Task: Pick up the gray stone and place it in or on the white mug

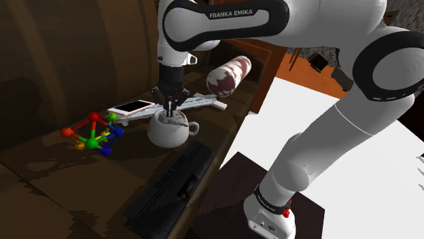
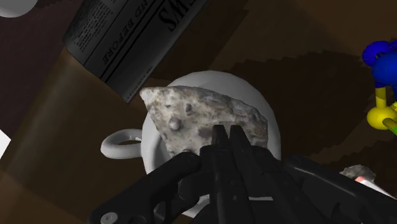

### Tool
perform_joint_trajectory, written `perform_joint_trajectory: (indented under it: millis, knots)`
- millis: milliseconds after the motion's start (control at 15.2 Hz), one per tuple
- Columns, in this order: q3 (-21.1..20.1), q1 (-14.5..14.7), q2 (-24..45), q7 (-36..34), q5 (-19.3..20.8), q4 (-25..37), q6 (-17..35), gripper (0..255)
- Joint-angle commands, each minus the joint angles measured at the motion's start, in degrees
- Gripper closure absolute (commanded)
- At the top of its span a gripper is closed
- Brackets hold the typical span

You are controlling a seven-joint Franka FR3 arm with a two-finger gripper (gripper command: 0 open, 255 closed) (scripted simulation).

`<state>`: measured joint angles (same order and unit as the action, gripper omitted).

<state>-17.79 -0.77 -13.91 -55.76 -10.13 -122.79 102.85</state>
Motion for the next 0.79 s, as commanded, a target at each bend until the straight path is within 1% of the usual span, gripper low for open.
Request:
perform_joint_trajectory:
  millis: [0, 198, 264, 330, 594, 726]
  knots:
    - [-0.2, 0.0, 1.0, -0.1, 0.1, -1.2, 0.6, 255]
    - [-0.2, 0.0, 1.0, -0.1, 0.1, -1.2, 0.6, 255]
    - [-0.1, 0.0, 0.0, 0.0, 0.0, -0.2, 0.8, 255]
    - [-0.1, 0.1, 0.0, 0.0, 0.0, -0.2, 0.8, 0]
    - [4.7, -1.8, 6.1, 13.5, -1.3, 6.7, -3.2, 0]
    - [4.5, -1.8, 6.0, 13.6, -1.4, 5.1, -1.7, 0]
